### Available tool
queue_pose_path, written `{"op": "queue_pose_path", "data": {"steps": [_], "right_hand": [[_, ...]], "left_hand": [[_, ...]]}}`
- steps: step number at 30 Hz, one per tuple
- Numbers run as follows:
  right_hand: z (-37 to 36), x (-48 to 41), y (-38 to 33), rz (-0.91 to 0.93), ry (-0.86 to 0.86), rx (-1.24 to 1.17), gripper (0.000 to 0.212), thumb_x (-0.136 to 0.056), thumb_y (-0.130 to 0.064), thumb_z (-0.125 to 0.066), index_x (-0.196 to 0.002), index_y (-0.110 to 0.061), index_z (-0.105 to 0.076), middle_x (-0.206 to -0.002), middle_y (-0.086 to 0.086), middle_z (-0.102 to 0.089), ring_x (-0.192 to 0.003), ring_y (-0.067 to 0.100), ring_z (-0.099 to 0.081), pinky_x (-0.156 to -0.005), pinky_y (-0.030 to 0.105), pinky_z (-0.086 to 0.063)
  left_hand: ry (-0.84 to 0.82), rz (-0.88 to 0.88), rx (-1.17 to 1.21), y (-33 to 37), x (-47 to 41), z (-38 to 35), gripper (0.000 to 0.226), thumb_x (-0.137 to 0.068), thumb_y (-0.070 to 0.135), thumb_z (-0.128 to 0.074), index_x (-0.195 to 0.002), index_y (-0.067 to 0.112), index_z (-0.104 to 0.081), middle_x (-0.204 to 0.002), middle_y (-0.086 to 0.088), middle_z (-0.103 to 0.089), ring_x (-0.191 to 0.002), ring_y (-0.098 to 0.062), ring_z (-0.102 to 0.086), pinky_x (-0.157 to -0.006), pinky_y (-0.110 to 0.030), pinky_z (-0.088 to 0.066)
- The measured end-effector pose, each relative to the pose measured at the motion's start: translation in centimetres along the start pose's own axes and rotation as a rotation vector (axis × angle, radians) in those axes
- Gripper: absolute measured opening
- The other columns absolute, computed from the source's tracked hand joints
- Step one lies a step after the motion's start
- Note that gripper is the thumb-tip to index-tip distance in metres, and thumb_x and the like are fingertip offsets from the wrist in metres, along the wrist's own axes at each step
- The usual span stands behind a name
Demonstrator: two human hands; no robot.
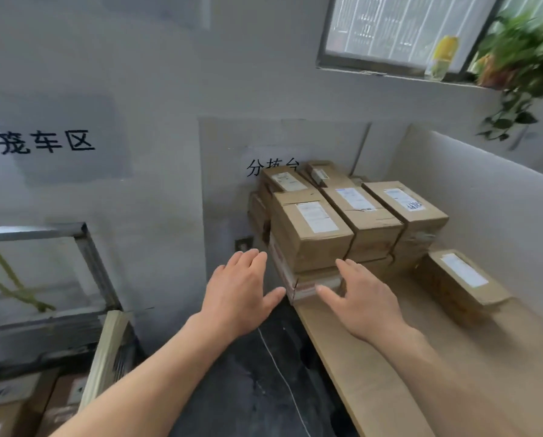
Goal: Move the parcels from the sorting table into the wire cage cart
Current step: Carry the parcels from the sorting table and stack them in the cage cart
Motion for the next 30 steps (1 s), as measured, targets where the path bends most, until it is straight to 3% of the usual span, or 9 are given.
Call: {"op": "queue_pose_path", "data": {"steps": [12,19,27,30], "right_hand": [[-0.6,-3.5,21.1,-0.272,-0.030,0.001,0.074,-0.097,-0.063,-0.047,-0.157,-0.023,-0.030,-0.163,-0.003,-0.031,-0.151,0.015,-0.024,-0.116,0.038,-0.032],[-1.1,-7.6,34.2,-0.449,-0.075,0.037,0.081,-0.092,-0.067,-0.052,-0.157,-0.025,-0.031,-0.163,0.002,-0.031,-0.151,0.020,-0.025,-0.115,0.044,-0.033],[-2.2,-12.7,45.7,-0.555,-0.099,0.106,0.078,-0.077,-0.071,-0.061,-0.142,-0.031,-0.045,-0.130,-0.002,-0.048,-0.133,0.021,-0.040,-0.098,0.044,-0.043],[-2.6,-14.4,49.5,-0.581,-0.122,0.134,0.088,-0.070,-0.075,-0.064,-0.145,-0.036,-0.038,-0.139,0.001,-0.041,-0.136,0.024,-0.036,-0.101,0.046,-0.041]], "left_hand": [[-0.174,-0.189,-0.001,15.2,-9.8,-11.0,0.076,-0.098,0.060,-0.046,-0.157,0.019,-0.023,-0.162,0.000,-0.028,-0.149,-0.018,-0.025,-0.119,-0.040,-0.032],[-0.264,-0.273,-0.027,23.2,-16.5,-17.6,0.075,-0.098,0.060,-0.046,-0.156,0.017,-0.025,-0.160,-0.001,-0.029,-0.146,-0.020,-0.027,-0.116,-0.038,-0.033],[-0.362,-0.282,-0.040,29.0,-22.1,-24.8,0.071,-0.096,0.060,-0.047,-0.150,0.017,-0.032,-0.158,-0.002,-0.031,-0.144,-0.022,-0.028,-0.113,-0.041,-0.034],[-0.404,-0.278,-0.037,30.2,-22.8,-27.4,0.071,-0.096,0.061,-0.046,-0.151,0.018,-0.031,-0.159,-0.001,-0.029,-0.146,-0.022,-0.028,-0.113,-0.042,-0.034]]}}
Point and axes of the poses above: each hand's wrist, its own x-axis away from the middle knuckle, its own z-axis out of the back of the hand, y = z × x, the point moved 10 cm from there along -x, towards the middle knuckle
